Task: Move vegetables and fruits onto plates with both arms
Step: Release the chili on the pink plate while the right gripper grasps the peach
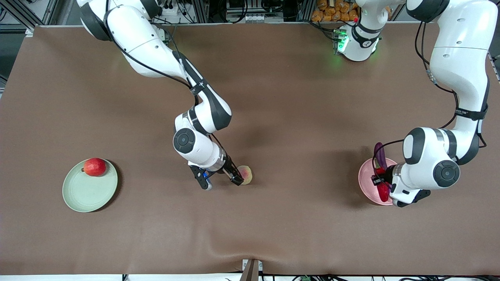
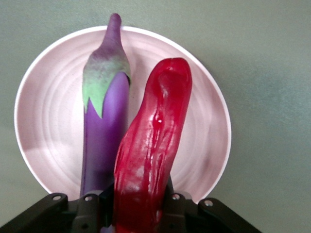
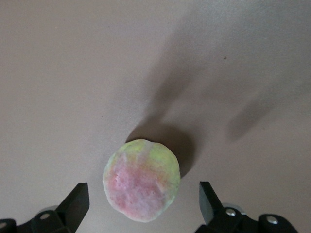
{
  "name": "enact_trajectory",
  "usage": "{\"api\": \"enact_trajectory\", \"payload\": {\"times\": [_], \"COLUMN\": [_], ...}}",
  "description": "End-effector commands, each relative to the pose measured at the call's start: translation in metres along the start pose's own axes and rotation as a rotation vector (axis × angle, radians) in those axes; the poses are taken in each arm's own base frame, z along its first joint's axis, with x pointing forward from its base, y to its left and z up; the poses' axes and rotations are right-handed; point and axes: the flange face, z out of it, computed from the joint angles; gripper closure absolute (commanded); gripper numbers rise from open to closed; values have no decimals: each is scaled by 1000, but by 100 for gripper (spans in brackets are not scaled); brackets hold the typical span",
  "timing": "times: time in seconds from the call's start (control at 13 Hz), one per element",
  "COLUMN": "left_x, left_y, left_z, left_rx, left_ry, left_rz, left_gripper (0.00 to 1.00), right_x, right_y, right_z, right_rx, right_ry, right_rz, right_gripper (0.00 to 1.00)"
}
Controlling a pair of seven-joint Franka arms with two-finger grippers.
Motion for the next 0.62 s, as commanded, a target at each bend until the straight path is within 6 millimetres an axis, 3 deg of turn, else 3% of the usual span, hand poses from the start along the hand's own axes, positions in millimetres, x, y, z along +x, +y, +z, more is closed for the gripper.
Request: {"api": "enact_trajectory", "payload": {"times": [0.0, 0.08, 0.23, 0.31, 0.39, 0.46, 0.54], "left_x": [-1, 0, 1, 1, 1, 4, 11], "left_y": [6, 6, 5, 6, 7, 15, 18], "left_z": [1, 3, 1, -2, -7, -24, -49], "left_rx": [-16, -15, -16, -17, -20, -31, -44], "left_ry": [-7, -6, -1, 3, 12, 39, 76], "left_rz": [-6, -6, 0, 2, -3, 2, 7], "left_gripper": [22, 0, 0, 0, 0, 0, 0], "right_x": [-16, -18, -22, -23, -23, -22, -18], "right_y": [-4, -4, -3, -1, 2, 3, 2], "right_z": [18, 25, 35, 40, 46, 47, 45], "right_rx": [43, 51, 43, 38, 33, 27, 23], "right_ry": [9, 12, 15, 16, 17, 24, 25], "right_rz": [27, 28, 16, 15, 13, 2, -2], "right_gripper": [0, 0, 0, 9, 21, 46, 82]}}
